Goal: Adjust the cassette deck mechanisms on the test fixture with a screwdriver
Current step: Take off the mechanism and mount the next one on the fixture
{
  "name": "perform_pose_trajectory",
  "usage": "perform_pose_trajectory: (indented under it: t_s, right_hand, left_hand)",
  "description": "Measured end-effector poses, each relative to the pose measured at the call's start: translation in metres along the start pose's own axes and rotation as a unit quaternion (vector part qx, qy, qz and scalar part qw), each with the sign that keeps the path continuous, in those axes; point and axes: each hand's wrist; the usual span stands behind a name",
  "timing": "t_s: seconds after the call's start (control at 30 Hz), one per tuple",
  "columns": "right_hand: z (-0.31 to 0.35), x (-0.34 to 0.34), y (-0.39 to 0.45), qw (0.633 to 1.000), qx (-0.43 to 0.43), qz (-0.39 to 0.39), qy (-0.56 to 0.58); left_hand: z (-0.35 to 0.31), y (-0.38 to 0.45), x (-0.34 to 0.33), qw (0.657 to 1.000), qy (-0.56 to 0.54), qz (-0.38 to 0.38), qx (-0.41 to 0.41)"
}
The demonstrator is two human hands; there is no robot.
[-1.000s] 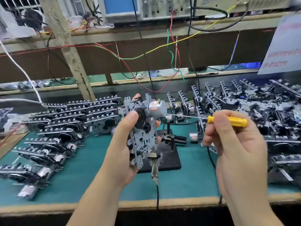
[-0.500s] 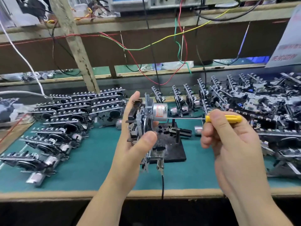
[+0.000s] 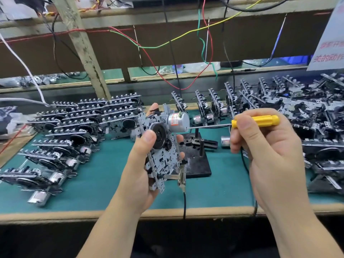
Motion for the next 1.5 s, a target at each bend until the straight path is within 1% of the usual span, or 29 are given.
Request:
perform_pose_trajectory:
  t_s: [0.23,0.43,0.57,0.63,0.7,0.73,0.77,0.8,0.83,0.87,0.93,0.97,1.0,1.03,1.07,1.1,1.13,1.3,1.37,1.43,1.5]
  right_hand:
    - [-0.002,0.001,-0.001,1.0,0.011,0.021,-0.019]
    - [-0.006,0.003,-0.001,1.0,0.006,0.015,-0.011]
    - [-0.011,0.005,-0.002,1.0,0.001,0.016,-0.003]
    - [-0.012,0.006,-0.002,0.999,0.001,-0.015,0.028]
    - [-0.013,0.013,0.002,0.994,-0.009,-0.074,0.076]
    - [-0.014,0.018,0.004,0.991,-0.015,-0.099,0.088]
    - [-0.016,0.022,0.006,0.989,-0.02,-0.117,0.087]
    - [-0.017,0.025,0.007,0.988,-0.023,-0.129,0.083]
    - [-0.019,0.026,0.008,0.987,-0.025,-0.138,0.078]
    - [-0.021,0.025,0.008,0.987,-0.027,-0.143,0.075]
    - [-0.024,0.021,0.006,0.988,-0.032,-0.138,0.064]
    - [-0.025,0.019,0.005,0.989,-0.035,-0.131,0.057]
    - [-0.026,0.019,0.004,0.99,-0.037,-0.127,0.051]
    - [-0.027,0.02,0.004,0.99,-0.04,-0.125,0.047]
    - [-0.027,0.021,0.004,0.99,-0.043,-0.125,0.044]
    - [-0.028,0.023,0.003,0.99,-0.047,-0.127,0.041]
    - [-0.029,0.025,0.003,0.99,-0.049,-0.125,0.039]
    - [-0.037,0.028,0.003,0.992,-0.069,-0.105,0.031]
    - [-0.041,0.022,0.006,0.994,-0.072,-0.074,0.03]
    - [-0.044,0.014,0.01,0.997,-0.067,-0.027,0.014]
    - [-0.046,0.005,0.016,0.998,-0.053,0.011,-0.014]
  left_hand:
    - [-0.002,0.0,-0.002,1.0,-0.004,0.001,-0.008]
    - [-0.002,0.003,0.0,1.0,-0.002,0.0,0.008]
    - [-0.004,0.005,0.002,0.999,0.048,0.006,0.003]
    - [-0.01,0.008,0.004,0.997,0.07,0.014,-0.007]
    - [-0.02,0.016,0.007,0.994,0.095,0.029,-0.033]
    - [-0.025,0.023,0.009,0.991,0.119,0.034,-0.046]
    - [-0.028,0.032,0.01,0.983,0.17,0.037,-0.063]
    - [-0.032,0.042,0.009,0.962,0.255,0.038,-0.086]
    - [-0.035,0.053,0.008,0.923,0.366,0.043,-0.11]
    - [-0.035,0.066,0.006,0.867,0.478,0.063,-0.123]
    - [-0.028,0.091,0.002,0.74,0.652,0.129,-0.101]
    - [-0.022,0.102,0.0,0.683,0.709,0.156,-0.075]
    - [-0.015,0.11,-0.001,0.635,0.75,0.178,-0.051]
    - [-0.008,0.116,0.0,0.597,0.777,0.195,-0.033]
    - [0.0,0.121,0.002,0.571,0.794,0.207,-0.021]
    - [0.006,0.124,0.004,0.557,0.802,0.215,-0.012]
    - [0.01,0.126,0.007,0.554,0.803,0.219,-0.006]
    - [0.017,0.129,0.018,0.555,0.8,0.226,-0.018]
    - [0.019,0.13,0.018,0.553,0.803,0.22,-0.031]
    - [0.021,0.131,0.018,0.546,0.808,0.219,-0.041]
    - [0.022,0.132,0.018,0.553,0.802,0.224,-0.041]
Point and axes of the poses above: each hand's wrist, its own y-axis towards the middle knuckle, its own x-axis out of the back of the hand, z = x × y, and after that the axes turned 1 degree about -y, right-handed
